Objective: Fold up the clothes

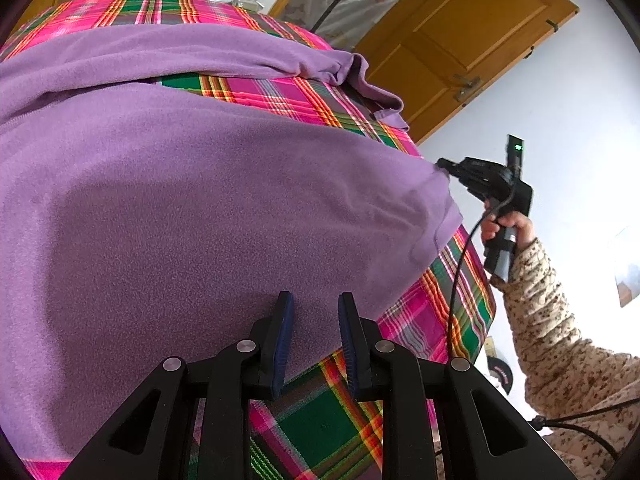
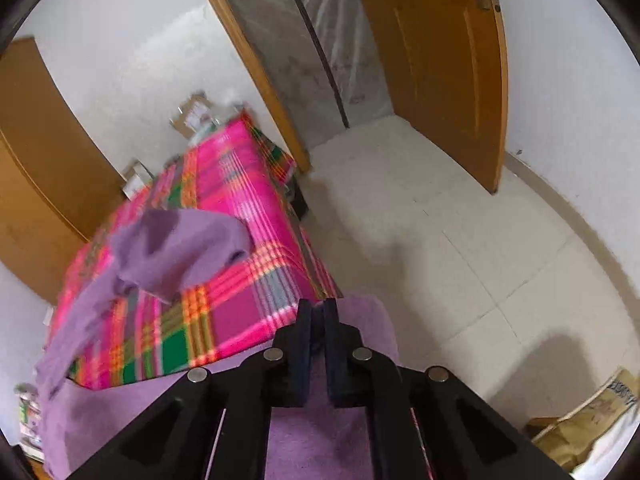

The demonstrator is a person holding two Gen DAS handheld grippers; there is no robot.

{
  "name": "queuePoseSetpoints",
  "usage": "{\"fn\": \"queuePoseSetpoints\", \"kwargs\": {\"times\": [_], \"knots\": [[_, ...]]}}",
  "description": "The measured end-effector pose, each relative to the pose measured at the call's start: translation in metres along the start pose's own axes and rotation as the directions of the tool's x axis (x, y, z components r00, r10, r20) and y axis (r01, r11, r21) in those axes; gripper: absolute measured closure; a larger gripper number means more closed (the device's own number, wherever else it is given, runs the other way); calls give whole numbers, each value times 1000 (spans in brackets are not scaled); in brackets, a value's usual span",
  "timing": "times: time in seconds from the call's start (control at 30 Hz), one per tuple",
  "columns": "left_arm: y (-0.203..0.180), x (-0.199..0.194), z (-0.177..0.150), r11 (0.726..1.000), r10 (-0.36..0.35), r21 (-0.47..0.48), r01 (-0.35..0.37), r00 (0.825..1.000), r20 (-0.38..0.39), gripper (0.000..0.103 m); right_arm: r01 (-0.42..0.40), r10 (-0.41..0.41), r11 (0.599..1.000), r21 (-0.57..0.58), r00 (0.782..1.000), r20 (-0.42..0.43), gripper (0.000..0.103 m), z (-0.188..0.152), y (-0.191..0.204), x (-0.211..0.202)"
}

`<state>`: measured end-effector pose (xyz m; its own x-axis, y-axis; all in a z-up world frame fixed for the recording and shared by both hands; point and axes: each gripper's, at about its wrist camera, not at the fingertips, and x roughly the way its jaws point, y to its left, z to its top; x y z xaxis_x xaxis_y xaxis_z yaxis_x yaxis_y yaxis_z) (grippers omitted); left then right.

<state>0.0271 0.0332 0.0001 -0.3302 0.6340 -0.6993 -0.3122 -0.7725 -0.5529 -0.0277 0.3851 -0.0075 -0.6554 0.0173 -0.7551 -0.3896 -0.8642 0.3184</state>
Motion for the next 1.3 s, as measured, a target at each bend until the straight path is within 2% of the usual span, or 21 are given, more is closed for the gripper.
{"fn": "queuePoseSetpoints", "kwargs": {"times": [0.17,0.27,0.37,0.47,0.63,0.73,0.9,1.0,1.1,1.2,1.3], "knots": [[2,-1,0,1000,-10,-4,10,1000,0,80,62,-61,998,18,998,-31,93,0,3,13],[2,-1,0,1000,-8,-1,8,1000,-3,80,75,-72,996,52,996,-48,85,1,-2,8],[2,-3,1,1000,-4,-1,4,1000,-7,80,84,-83,996,27,996,-31,82,4,8,-4],[1,-10,4,999,28,17,-29,1000,7,80,71,-71,997,-31,997,-3,81,9,29,-21],[6,-42,22,997,68,30,-71,993,91,79,-19,25,991,-136,999,42,81,20,85,-59],[9,-71,41,990,121,48,-130,979,163,79,-82,100,970,-229,993,67,81,30,124,-82],[17,-120,83,978,177,59,-198,950,258,79,-147,205,913,-381,972,116,81,56,204,-119],[19,-147,108,969,208,64,-237,932,296,79,-200,282,880,-432,950,135,81,74,251,-138],[23,-177,137,960,242,46,-276,904,353,79,-269,369,851,-452,917,149,81,93,293,-153],[25,-200,168,959,227,67,-274,890,394,79,-293,411,807,-513,902,132,77,103,333,-148],[41,-207,195,950,261,55,-308,877,403,79,-310,407,779,-546,912,62,75,98,359,-120]]}}
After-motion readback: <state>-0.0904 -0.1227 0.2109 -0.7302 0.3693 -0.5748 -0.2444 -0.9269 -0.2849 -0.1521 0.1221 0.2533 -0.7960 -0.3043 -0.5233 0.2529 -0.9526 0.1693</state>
